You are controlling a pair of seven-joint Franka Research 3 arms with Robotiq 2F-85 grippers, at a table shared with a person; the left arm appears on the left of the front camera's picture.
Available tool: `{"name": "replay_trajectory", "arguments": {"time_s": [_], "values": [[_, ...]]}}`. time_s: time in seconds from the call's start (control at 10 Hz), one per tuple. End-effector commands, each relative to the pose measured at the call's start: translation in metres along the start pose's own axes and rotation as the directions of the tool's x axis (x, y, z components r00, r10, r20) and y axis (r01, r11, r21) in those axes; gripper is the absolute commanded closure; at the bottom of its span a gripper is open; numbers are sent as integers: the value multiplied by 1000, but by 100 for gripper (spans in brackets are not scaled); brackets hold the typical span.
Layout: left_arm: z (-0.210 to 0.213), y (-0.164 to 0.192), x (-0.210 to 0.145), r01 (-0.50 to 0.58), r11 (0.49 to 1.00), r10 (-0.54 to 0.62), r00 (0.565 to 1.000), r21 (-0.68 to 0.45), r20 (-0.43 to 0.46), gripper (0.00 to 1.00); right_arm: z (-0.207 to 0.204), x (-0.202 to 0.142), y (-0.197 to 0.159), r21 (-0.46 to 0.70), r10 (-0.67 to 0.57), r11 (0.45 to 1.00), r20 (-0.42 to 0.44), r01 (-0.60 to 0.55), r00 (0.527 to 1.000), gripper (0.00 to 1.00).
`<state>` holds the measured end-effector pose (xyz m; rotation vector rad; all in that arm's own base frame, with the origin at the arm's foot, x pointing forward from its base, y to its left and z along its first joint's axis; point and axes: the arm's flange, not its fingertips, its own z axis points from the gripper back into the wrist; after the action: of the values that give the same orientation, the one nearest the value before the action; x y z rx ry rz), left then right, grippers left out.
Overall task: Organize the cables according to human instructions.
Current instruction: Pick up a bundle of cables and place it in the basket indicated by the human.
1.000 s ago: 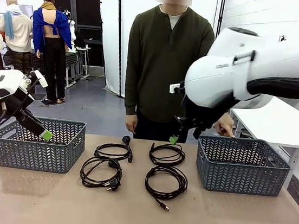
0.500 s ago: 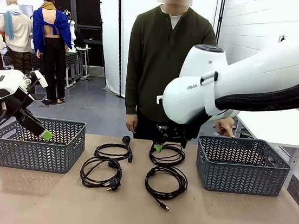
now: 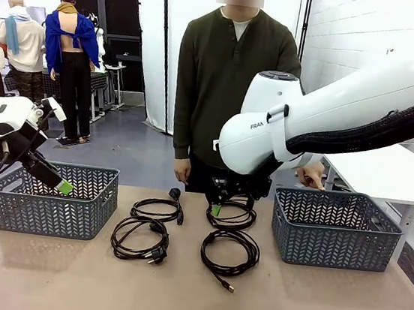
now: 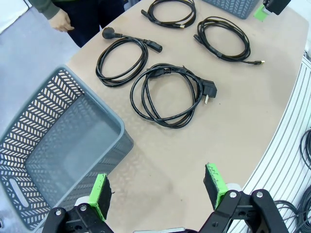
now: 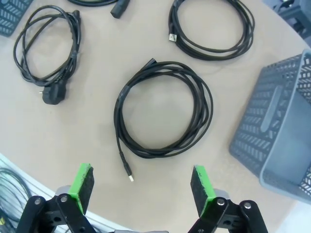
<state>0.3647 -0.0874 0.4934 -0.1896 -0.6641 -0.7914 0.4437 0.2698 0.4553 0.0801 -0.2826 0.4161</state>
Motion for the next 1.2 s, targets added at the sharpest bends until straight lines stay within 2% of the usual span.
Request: {"name": "replay_trajectory", "arguments": {"time_s": [0.0, 0.2, 0.4, 0.7, 1.1], "values": [[-1, 1, 0, -12, 1000, 12, 1000, 5, -2, 0, 2, -4, 0, -4, 1, 1000, 3, -1, 1000, 0], [-1, 1, 0, -12, 1000, 12, 1000, 5, -2, 0, 2, 0, 0, -1, 0, 1000, 3, 0, 1000, 0], [-1, 1, 0, -12, 1000, 12, 1000, 5, -2, 0, -18, 18, 10, -42, -157, 987, -81, 154, 984, 0], [-1, 1, 0, -12, 1000, 12, 1000, 5, -2, 0, -46, 25, 23, -101, -291, 955, -114, 281, 950, 0], [-1, 1, 0, -12, 1000, 12, 1000, 5, -2, 0, -81, 41, 37, -98, -388, 921, -154, 377, 909, 0]]}}
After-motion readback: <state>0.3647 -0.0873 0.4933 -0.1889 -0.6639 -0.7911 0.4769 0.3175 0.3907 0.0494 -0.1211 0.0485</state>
